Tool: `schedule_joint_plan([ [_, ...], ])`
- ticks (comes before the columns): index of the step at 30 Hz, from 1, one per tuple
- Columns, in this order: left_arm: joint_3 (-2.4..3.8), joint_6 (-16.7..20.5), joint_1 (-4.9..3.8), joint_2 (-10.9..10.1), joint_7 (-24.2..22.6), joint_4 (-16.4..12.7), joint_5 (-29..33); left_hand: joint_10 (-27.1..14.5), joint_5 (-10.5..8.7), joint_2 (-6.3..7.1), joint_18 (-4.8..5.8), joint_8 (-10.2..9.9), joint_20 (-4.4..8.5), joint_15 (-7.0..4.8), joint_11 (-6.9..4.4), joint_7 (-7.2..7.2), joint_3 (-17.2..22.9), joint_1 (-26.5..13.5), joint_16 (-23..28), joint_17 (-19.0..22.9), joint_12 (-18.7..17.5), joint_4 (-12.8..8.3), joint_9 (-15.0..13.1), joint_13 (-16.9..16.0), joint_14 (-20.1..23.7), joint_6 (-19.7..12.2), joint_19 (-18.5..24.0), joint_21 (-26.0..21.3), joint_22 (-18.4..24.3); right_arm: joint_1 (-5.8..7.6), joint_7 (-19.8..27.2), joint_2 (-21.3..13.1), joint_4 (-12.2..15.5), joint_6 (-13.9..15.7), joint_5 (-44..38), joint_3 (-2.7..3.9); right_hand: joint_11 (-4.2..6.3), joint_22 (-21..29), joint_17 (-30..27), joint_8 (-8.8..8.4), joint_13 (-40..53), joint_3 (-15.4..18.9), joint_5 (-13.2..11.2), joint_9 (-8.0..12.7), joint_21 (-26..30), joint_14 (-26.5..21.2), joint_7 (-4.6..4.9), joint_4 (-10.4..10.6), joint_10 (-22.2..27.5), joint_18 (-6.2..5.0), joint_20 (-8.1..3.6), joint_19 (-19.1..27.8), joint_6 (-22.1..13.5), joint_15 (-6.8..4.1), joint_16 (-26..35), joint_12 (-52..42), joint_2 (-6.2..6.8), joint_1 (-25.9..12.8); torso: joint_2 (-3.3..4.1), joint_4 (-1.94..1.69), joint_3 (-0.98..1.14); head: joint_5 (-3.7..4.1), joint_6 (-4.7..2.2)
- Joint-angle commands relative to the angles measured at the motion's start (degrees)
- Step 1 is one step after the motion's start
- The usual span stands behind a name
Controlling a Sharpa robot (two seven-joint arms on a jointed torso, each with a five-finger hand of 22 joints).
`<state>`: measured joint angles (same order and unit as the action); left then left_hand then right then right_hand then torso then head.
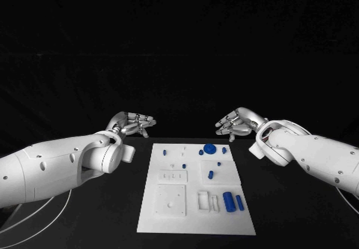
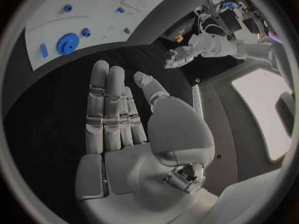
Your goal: Assemble the parts on the task board
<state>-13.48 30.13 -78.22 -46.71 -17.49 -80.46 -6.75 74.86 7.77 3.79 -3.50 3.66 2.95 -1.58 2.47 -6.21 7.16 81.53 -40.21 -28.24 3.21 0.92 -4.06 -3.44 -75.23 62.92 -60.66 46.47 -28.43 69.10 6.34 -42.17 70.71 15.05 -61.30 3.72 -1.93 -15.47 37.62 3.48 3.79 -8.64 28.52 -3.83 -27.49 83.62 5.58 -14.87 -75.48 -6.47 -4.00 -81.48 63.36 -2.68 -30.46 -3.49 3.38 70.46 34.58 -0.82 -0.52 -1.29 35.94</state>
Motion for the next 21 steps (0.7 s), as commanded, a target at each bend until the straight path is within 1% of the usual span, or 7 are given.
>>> schedule_joint_plan([
  [1, 0.08, -3.6, -0.2, -0.8, 0.6, -2.2, -3.6, 0.3, 0.28, 0.24, -0.89, 0.0, -0.14, 0.03, 0.06, -0.02, 0.3, -0.7, -2.3, -1.1, 0.2, -0.3, 0.0, -0.1, 0.9, -0.7, 1.5, 2.4, -1.8, 0.04, -5.0, 0.3, 0.6, -1.2, -16.3, 0.17, -0.32, -2.0, 3.6, 0.12, 0.1, 0.0, 0.1, 0.0, -2.1, -0.6, -0.23, -0.6, 1.3, 0.41, -0.28, 0.6, -1.1, -0.1, -2.5, -0.1, 0.36, -1.1, 1.49, -0.35, 0.0, 0.7, -0.75],
  [4, 0.11, -3.7, -0.24, -1.6, 0.8, -4.2, -3.8, 0.1, 0.34, 0.55, -1.19, 0.0, -0.33, 0.13, 0.21, -0.1, 0.6, -1.3, -3.6, -1.2, 0.2, -0.5, -0.1, -0.1, 1.6, -0.8, 2.8, 4.2, -3.1, 0.06, -7.8, 0.6, 1.0, -1.0, -21.5, 0.31, -0.37, -6.1, 8.3, 0.09, 0.4, -0.9, -0.5, -0.1, -6.6, -1.3, -0.75, -1.1, 2.2, -0.29, -0.24, 1.0, -1.4, -0.11, -6.4, 0.0, 1.51, -1.0, 2.31, -0.72, -0.05, 1.03, -1.04],
  [7, 0.19, -3.5, -0.26, -2.1, 0.4, -6.0, -4.1, -0.6, 0.27, 0.72, -1.32, 0.0, -0.48, 0.32, 0.45, -0.25, 0.7, -1.5, -3.6, -0.9, 0.2, -0.6, 0.0, -0.1, 2.0, -1.0, 3.2, 4.6, -3.3, 0.07, -9.7, 1.0, 1.2, -0.5, -25.2, 0.38, -0.46, -9.6, 10.2, 0.09, 0.5, -2.3, -1.0, -0.1, -9.8, -1.1, -0.71, -1.0, 2.4, -0.9, -0.17, 1.6, -1.4, -0.03, -8.1, -0.1, 2.38, -1.2, 3.01, -0.97, -0.12, 1.32, -1.18],
  [10, 0.7, -3.3, -0.27, -2.4, -0.1, -7.5, -4.5, -0.8, 0.18, 0.83, -1.54, 0.0, -0.65, 0.42, 0.55, -0.31, 1.1, -1.3, -3.5, -0.3, 0.1, -1.2, -0.1, -0.1, 2.3, -0.9, 3.5, 5.0, -3.5, 0.08, -11.1, 1.5, 1.3, 0.3, -27.8, 0.42, -0.56, -12.7, 11.4, 0.11, 0.6, -4.5, -1.7, -0.3, -12.3, -1.1, -0.83, -1.1, 2.8, -1.38, -0.1, 2.8, -0.8, -0.01, -9.0, -0.1, 3.24, -1.2, 3.76, -1.27, -0.23, 1.61, -1.53],
  [14, 1.39, -3.4, -0.29, -2.4, -0.1, -8.7, -4.7, -2.1, -0.02, 1.05, -1.81, 0.0, -0.84, 0.65, 0.96, -0.44, 1.2, -1.5, -3.4, 0.2, 0.1, -1.7, -0.1, 0.0, 2.5, -1.1, 3.4, 5.5, -3.6, 0.08, -12.9, 2.2, 1.2, 1.1, -31.2, 0.45, -0.54, -17.3, 12.5, 0.14, 1.2, -7.4, -2.7, -0.3, -15.8, -1.1, -1.1, -0.8, 2.9, -2.02, -0.09, 3.7, -0.7, -0.05, -10.0, -0.1, 4.37, -1.3, 4.6, -1.68, -0.33, 1.87, -1.63],
  [17, 1.66, -3.6, -0.43, -2.5, 0.2, -9.0, -4.6, -2.4, -0.09, 1.04, -2.22, 0.0, -0.9, 0.68, 1.05, -0.46, 1.4, -1.9, -3.9, 0.4, 0.2, -2.1, -0.1, 0.0, 2.3, -1.2, 3.0, 6.8, -4.2, 0.08, -14.1, 2.8, 1.1, 0.9, -33.1, 0.46, -0.58, -20.0, 12.8, 0.14, 1.8, -9.1, -3.4, -0.3, -16.9, -1.0, -1.26, -0.7, 3.0, -2.37, -0.03, 4.4, -0.7, -0.06, -10.5, -0.1, 5.04, -1.3, 5.04, -1.77, -0.34, 1.91, -1.68],
  [21, 1.83, -3.8, -0.66, -2.5, 0.6, -9.2, -4.5, -3.2, -0.19, 1.15, -2.4, -0.1, -0.98, 0.8, 1.27, -0.56, 1.2, -2.2, -4.3, 0.4, 0.1, -2.2, 0.0, 0.0, 2.4, -1.5, 3.0, 7.6, -4.6, 0.08, -15.4, 3.6, 0.8, 0.3, -35.1, 0.46, -0.57, -21.3, 12.9, 0.15, 2.0, -10.1, -4.7, -0.3, -16.9, -0.9, -1.28, -0.2, 3.1, -2.49, 0.01, 4.5, -0.6, -0.06, -10.6, -0.1, 5.3, -1.5, 5.38, -1.86, -0.36, 2.1, -1.72],
])
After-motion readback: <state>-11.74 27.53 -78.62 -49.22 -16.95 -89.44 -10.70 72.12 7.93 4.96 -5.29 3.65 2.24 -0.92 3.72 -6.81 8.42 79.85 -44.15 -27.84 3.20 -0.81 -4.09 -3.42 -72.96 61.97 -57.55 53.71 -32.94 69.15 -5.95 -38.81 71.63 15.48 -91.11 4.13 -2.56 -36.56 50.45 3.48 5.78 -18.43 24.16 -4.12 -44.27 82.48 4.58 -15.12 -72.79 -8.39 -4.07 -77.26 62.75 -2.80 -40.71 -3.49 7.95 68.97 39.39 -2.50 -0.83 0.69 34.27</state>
